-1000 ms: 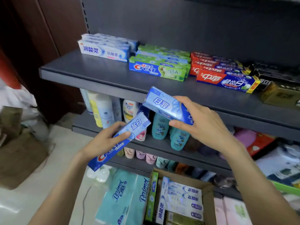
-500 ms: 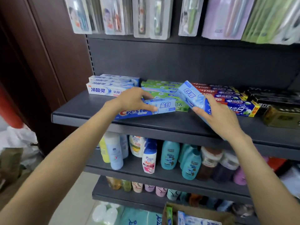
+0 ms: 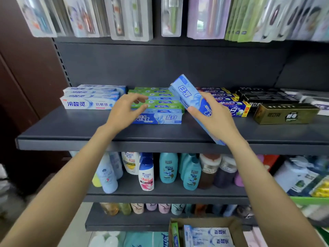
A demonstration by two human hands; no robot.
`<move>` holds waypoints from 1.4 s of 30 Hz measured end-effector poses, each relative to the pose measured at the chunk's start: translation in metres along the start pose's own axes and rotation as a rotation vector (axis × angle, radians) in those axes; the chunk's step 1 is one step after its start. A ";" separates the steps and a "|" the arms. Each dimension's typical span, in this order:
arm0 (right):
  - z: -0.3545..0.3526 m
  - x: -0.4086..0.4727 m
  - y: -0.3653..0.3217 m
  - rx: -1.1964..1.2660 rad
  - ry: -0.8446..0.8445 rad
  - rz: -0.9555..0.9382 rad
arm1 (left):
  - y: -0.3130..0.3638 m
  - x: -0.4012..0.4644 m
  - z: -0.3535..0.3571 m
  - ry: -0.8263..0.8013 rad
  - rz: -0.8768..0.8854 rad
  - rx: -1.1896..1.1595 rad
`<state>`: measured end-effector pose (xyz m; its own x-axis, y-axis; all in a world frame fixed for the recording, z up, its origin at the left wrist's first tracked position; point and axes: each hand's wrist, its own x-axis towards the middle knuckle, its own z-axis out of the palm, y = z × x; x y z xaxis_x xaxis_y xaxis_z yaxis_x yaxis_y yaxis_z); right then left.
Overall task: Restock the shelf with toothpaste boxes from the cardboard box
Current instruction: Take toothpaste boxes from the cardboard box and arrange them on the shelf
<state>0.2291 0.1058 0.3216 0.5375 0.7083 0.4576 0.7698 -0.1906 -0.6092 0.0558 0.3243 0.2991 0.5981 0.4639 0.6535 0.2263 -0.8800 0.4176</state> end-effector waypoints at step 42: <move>0.054 -0.137 0.050 -0.067 0.093 -0.262 | 0.098 -0.133 0.033 -0.106 0.375 0.128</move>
<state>0.1753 0.0361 0.1929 0.3442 0.6746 0.6530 0.9060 -0.0562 -0.4195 0.0245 0.1727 0.2325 0.7320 0.1015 0.6737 0.0671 -0.9948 0.0769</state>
